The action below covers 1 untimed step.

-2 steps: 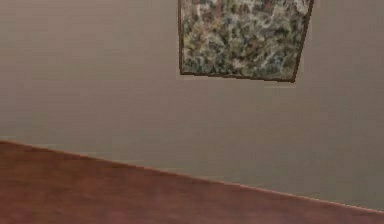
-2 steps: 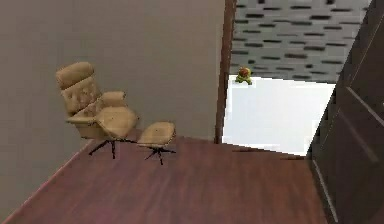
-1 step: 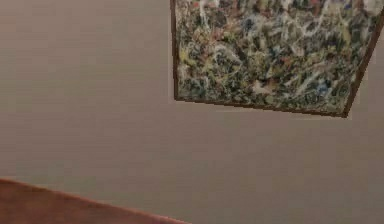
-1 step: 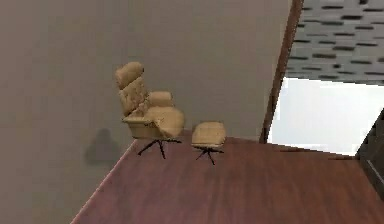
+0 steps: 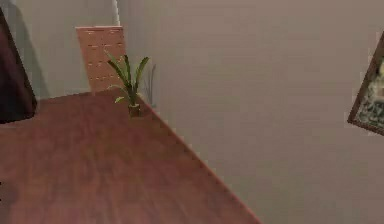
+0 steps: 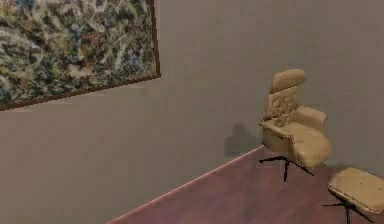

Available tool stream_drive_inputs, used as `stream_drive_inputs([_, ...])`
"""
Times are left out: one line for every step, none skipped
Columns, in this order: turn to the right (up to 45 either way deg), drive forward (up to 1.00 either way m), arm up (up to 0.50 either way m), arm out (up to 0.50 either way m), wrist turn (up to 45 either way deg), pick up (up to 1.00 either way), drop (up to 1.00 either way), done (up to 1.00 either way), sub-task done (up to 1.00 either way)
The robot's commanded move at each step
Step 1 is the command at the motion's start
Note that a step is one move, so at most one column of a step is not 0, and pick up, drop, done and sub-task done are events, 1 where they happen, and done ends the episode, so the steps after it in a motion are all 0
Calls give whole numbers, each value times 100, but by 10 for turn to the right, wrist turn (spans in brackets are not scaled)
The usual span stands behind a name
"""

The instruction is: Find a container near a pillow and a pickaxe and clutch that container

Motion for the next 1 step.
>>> stream_drive_inputs([-330, 0, 0, 0, 0, 0, 0, 0, 0])
